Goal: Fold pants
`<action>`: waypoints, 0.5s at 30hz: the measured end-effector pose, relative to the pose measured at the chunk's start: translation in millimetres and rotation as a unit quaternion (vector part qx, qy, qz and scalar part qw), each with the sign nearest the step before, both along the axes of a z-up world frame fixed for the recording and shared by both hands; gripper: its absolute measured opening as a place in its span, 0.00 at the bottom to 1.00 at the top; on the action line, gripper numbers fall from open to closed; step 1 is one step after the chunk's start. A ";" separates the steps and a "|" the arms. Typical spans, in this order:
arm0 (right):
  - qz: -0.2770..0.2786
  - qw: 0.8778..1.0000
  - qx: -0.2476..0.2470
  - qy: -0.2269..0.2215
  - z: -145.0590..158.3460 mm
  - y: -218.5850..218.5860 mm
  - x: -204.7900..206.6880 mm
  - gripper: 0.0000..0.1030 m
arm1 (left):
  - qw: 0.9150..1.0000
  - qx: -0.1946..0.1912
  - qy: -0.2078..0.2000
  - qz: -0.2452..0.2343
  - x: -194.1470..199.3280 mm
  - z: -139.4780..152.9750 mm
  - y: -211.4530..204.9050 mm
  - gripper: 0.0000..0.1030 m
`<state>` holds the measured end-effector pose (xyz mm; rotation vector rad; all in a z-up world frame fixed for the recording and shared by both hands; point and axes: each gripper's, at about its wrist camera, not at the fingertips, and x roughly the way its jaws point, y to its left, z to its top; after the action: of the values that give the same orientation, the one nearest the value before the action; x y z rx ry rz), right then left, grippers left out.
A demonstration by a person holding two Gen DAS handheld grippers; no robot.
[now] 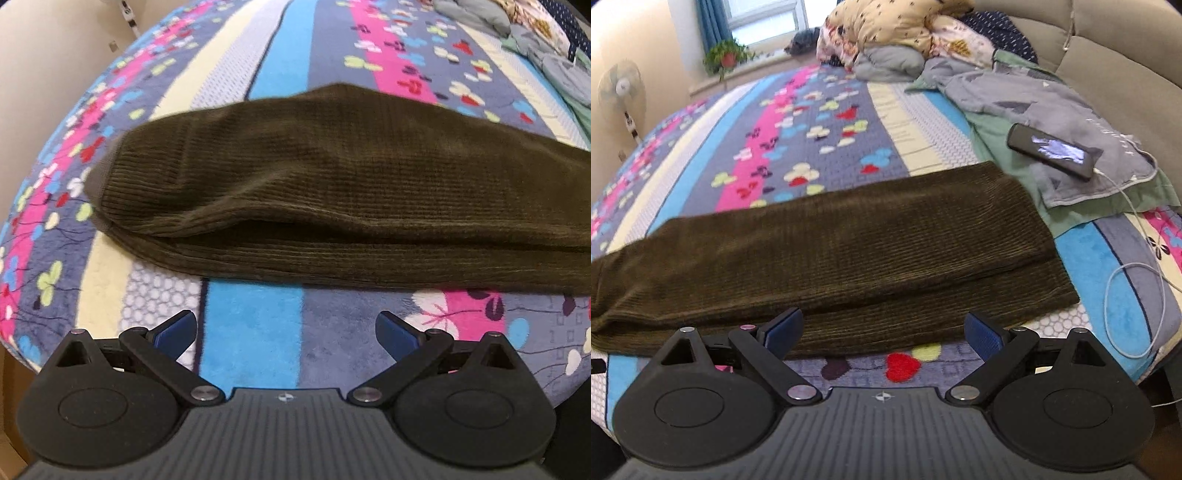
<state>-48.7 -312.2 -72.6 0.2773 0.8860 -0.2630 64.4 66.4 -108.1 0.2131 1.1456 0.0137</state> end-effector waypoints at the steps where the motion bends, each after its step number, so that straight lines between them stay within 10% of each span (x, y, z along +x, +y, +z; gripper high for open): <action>1: 0.000 1.000 0.000 0.005 -3.0 1.2 5.4 0.92 | 1.000 0.000 0.005 -0.002 4.1 -4.6 -1.2 1.00; 9: 0.009 0.999 0.001 0.035 -29.8 8.0 42.3 0.92 | 1.000 0.002 0.022 -0.003 30.9 -29.0 0.5 1.00; 15: -0.045 0.998 0.025 0.031 -62.5 -22.9 54.0 0.93 | 0.991 -0.056 -0.072 0.101 58.2 -11.2 76.0 1.00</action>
<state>5.3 -335.2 -135.1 0.3576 0.9441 -0.3356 122.6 142.3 -119.4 -0.0038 1.0166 0.1409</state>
